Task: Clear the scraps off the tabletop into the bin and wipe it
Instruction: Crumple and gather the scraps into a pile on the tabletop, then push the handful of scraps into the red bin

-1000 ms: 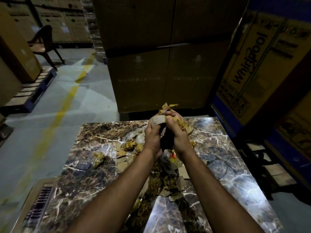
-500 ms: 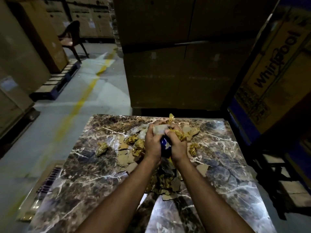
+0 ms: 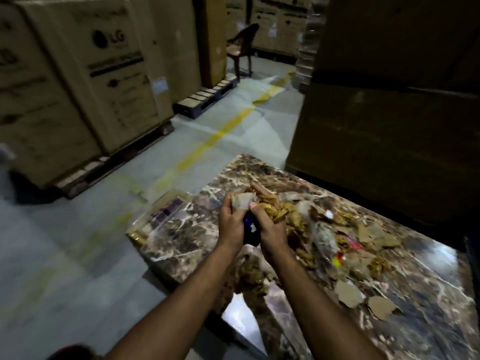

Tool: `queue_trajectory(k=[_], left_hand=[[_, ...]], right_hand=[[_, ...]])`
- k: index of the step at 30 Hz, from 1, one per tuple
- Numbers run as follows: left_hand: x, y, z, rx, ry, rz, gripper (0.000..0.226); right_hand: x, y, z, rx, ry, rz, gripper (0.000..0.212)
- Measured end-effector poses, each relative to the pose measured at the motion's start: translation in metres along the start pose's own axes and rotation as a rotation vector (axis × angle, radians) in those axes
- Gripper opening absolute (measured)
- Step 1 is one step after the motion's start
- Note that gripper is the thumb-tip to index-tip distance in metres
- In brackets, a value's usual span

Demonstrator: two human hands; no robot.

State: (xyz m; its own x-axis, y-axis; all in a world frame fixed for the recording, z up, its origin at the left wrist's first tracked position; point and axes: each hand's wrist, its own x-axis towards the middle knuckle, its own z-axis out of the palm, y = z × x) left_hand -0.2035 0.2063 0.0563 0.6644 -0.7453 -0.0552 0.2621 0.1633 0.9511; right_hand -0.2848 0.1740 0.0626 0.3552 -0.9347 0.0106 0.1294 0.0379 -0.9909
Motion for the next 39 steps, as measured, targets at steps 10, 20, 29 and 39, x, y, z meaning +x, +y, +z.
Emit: queue_trajectory(k=[10, 20, 29, 39], left_hand=[[-0.05, 0.036, -0.305, -0.122, 0.446, -0.012, 0.024], [-0.161, 0.029, -0.577, -0.261, 0.831, -0.183, 0.025], [-0.183, -0.153, -0.723, -0.296, 1.227, -0.562, 0.051], [-0.176, -0.388, -0.84, 0.171, 1.066, -0.8, 0.069]], right_hand=[[-0.116, 0.074, 0.269, -0.024, -0.44, 0.231, 0.032], [-0.274, 0.19, 0.482, -0.229, -0.914, 0.476, 0.035], [-0.33, 0.436, 0.542, -0.425, -1.04, 0.794, 0.039], [-0.322, 0.712, 0.553, -0.552, -1.169, 0.817, 0.015]])
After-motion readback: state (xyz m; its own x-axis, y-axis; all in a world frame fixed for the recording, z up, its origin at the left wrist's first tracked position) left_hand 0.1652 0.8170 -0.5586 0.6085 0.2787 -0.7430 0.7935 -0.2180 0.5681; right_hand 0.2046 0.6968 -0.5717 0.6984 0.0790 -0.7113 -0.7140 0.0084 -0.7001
